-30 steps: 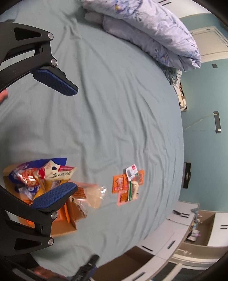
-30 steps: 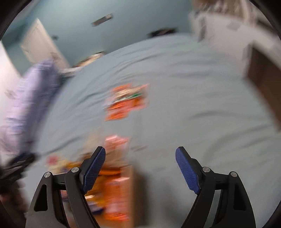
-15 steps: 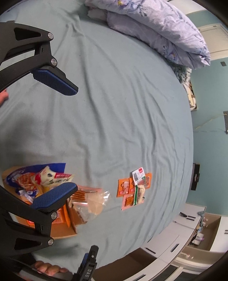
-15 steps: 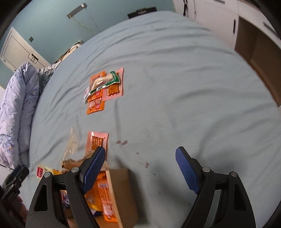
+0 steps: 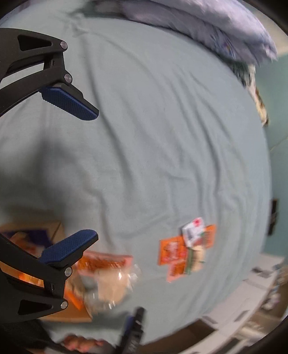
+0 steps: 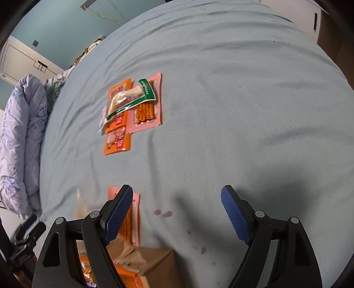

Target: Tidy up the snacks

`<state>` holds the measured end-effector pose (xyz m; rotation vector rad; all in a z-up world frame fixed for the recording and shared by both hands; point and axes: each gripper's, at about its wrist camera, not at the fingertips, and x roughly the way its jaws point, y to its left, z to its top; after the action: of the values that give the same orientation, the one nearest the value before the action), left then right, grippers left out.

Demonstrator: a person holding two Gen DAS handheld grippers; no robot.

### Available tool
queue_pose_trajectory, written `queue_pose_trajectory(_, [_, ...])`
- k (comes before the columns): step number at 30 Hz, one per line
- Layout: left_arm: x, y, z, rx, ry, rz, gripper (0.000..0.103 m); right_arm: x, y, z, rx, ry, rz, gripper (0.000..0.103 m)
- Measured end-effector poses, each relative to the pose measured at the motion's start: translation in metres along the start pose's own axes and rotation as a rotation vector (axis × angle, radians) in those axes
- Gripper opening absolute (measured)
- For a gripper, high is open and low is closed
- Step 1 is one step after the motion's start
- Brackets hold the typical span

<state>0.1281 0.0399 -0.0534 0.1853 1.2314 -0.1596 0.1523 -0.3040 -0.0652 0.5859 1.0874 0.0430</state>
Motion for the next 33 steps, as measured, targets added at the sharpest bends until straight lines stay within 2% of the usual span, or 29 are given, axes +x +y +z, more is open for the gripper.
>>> queue_pose_trajectory(2, [0.027, -0.006, 0.012, 0.067, 0.07, -0.009, 0.092, 0.002, -0.001, 0.003, -0.004, 0.002, -0.007, 0.082])
queue_pose_trajectory(4, [0.051, -0.014, 0.019, 0.095, 0.149, -0.038, 0.091, 0.004, -0.001, 0.005, -0.001, 0.004, -0.01, 0.082])
queue_pose_trajectory(6, [0.067, -0.028, 0.024, 0.13, 0.194, -0.071, 0.09, 0.009, -0.002, 0.007, 0.009, 0.01, -0.017, 0.082])
queue_pose_trajectory(11, [0.075, -0.081, 0.028, 0.267, 0.225, -0.185, 0.09, 0.019, -0.006, 0.015, 0.033, 0.025, -0.025, 0.082])
queue_pose_trajectory(13, [0.077, -0.095, 0.029, 0.299, 0.227, -0.185, 0.09, 0.022, -0.006, 0.019, 0.038, 0.023, -0.027, 0.082])
queue_pose_trajectory(15, [0.082, -0.102, 0.03, 0.303, 0.255, -0.198, 0.09, 0.023, -0.005, 0.024, 0.034, 0.018, -0.035, 0.082])
queue_pose_trajectory(20, [0.095, -0.116, 0.026, 0.28, 0.321, -0.294, 0.088, 0.028, -0.002, 0.041, 0.013, 0.011, -0.032, 0.082])
queue_pose_trajectory(25, [0.096, -0.131, 0.024, 0.291, 0.328, -0.281, 0.088, 0.031, 0.01, 0.053, -0.04, -0.012, -0.033, 0.082])
queue_pose_trajectory(30, [0.105, -0.152, 0.022, 0.322, 0.344, -0.215, 0.092, 0.042, 0.032, 0.065, -0.116, -0.016, -0.026, 0.082])
queue_pose_trajectory(31, [0.107, -0.157, 0.022, 0.33, 0.343, -0.204, 0.092, 0.045, 0.035, 0.067, -0.129, -0.02, -0.032, 0.082])
queue_pose_trajectory(33, [0.103, -0.164, 0.02, 0.346, 0.322, -0.202, 0.082, 0.049, 0.047, 0.075, -0.167, -0.033, -0.045, 0.082])
